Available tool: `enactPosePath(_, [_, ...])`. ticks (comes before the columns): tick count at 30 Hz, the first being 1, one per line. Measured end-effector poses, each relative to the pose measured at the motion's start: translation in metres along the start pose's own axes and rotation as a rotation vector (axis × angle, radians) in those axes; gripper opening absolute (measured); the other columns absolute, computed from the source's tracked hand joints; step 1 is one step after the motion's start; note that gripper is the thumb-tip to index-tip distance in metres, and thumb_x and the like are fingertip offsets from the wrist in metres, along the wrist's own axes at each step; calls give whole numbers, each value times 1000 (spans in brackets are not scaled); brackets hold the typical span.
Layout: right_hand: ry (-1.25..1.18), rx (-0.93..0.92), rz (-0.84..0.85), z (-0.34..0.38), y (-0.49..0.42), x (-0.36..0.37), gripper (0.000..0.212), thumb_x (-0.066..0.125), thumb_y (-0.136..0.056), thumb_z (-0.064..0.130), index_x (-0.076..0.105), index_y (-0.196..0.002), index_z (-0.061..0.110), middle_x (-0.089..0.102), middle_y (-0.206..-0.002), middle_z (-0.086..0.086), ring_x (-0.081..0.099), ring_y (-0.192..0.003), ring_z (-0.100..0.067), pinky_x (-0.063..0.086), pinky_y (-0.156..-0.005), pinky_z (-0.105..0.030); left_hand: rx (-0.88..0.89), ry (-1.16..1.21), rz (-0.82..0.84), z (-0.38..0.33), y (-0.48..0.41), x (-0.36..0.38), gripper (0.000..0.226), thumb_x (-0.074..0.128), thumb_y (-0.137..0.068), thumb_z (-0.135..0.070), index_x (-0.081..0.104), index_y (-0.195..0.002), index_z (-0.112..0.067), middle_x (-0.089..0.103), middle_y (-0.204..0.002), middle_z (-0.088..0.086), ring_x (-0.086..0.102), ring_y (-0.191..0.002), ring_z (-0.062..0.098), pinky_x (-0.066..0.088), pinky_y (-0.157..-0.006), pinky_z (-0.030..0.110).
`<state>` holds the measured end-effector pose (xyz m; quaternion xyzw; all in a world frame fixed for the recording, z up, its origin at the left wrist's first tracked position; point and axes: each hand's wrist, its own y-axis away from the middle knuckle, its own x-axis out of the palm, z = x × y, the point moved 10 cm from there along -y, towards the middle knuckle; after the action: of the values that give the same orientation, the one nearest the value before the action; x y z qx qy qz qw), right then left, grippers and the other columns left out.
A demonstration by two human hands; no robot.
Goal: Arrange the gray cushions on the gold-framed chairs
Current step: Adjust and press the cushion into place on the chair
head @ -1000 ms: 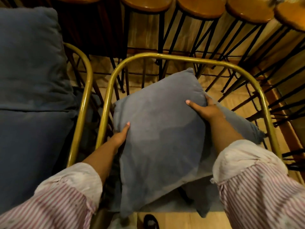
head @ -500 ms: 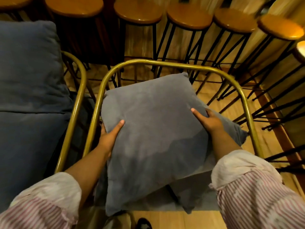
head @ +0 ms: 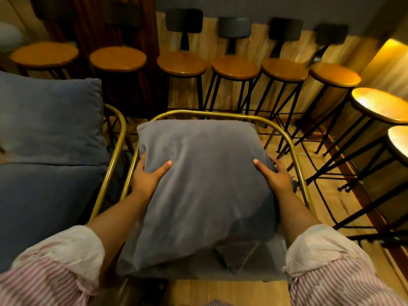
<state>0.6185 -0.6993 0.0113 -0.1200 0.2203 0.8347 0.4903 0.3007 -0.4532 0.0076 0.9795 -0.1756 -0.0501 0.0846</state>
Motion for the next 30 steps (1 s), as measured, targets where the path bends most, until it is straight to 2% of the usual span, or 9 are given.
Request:
enactPosePath(5, [-64,-136,-15,43,33,14,87,70,-66,66,41,-142,33,44,-149,0,42,-135,-30,35,-112,-50,127,-40,-52,-52,13,-44,78,76,-75,-38,40,-143,-29,50,-143,3,51,-126,28,44,-105,47])
enactPosePath(8, [-105,-192,23,70,44,41,88,71,-67,63,41,-143,29,44,-149,-1,41,-136,-29,34,-113,-50,149,-52,-117,-69,16,-85,84,79,-69,-45,41,-142,-30,49,-144,2,51,-127,29,44,-106,49])
enactPosePath(11, [-112,-230,75,93,54,80,88,71,-68,61,41,-144,27,44,-149,-1,42,-136,-28,35,-113,-49,147,-41,-194,-76,19,-132,85,79,-71,-41,38,-144,-29,45,-147,2,49,-129,27,42,-107,47])
enactPosePath(14, [-90,-230,141,111,67,134,96,69,-60,72,40,-142,32,47,-147,1,46,-133,-28,38,-109,-51,166,-61,-271,-79,22,-186,78,79,-73,-36,43,-141,-28,50,-142,2,52,-125,24,44,-106,41])
enactPosePath(18, [-56,-246,221,134,90,218,94,67,-60,74,42,-140,33,50,-144,2,49,-130,-28,41,-107,-51,131,-47,-382,-70,19,-263,70,76,-77,-30,44,-139,-24,53,-135,-1,53,-117,17,43,-98,31])
enactPosePath(26, [-20,-225,357,156,149,414,109,58,-44,90,45,-138,36,54,-141,5,53,-127,-26,44,-104,-50,-28,-120,-529,-40,-11,-437,77,69,-82,-36,31,-148,-26,41,-150,3,43,-134,28,36,-99,31])
enactPosePath(30, [1,-203,384,163,181,498,92,66,-62,74,44,-140,31,52,-143,3,50,-130,-26,43,-106,-46,-80,-195,-518,-25,-43,-515,77,67,-81,-41,31,-147,-27,39,-152,4,41,-136,29,35,-104,37])
